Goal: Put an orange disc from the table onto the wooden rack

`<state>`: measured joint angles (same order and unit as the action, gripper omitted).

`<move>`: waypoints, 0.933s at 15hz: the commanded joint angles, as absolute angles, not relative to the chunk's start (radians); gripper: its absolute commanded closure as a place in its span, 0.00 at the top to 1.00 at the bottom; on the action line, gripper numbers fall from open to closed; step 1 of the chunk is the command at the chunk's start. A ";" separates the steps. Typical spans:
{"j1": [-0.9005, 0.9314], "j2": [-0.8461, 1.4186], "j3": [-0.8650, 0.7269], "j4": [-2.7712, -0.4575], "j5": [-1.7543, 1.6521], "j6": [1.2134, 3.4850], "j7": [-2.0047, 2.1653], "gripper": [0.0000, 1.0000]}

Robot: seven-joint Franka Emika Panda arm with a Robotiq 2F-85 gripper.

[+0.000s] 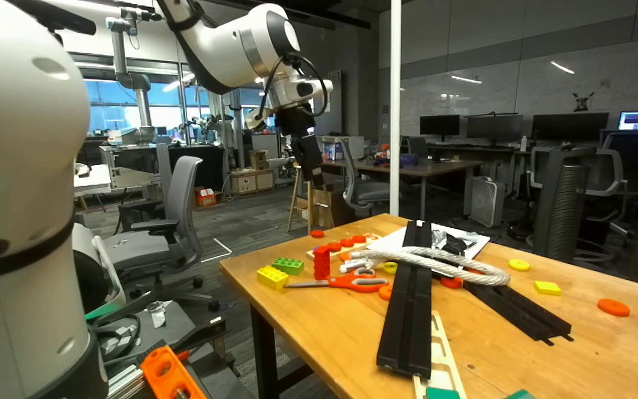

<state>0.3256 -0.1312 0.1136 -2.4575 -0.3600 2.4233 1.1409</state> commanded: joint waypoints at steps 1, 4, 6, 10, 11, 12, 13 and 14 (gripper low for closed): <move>0.244 -0.383 0.187 -2.669 -0.368 2.447 1.203 1.00; 0.282 -0.548 0.116 -2.780 -0.335 2.381 1.113 1.00; 0.308 -0.653 0.048 -2.828 -0.296 2.294 0.991 1.00; 0.361 -0.822 -0.108 -2.758 -0.238 2.001 0.699 1.00; 0.359 -0.876 -0.132 -2.752 -0.245 1.928 0.644 1.00; 0.357 -0.933 -0.157 -2.747 -0.249 1.856 0.594 1.00; 0.352 -0.991 -0.174 -2.743 -0.259 1.779 0.546 1.00; 0.209 -1.045 -0.077 -2.770 -0.187 1.742 0.432 1.00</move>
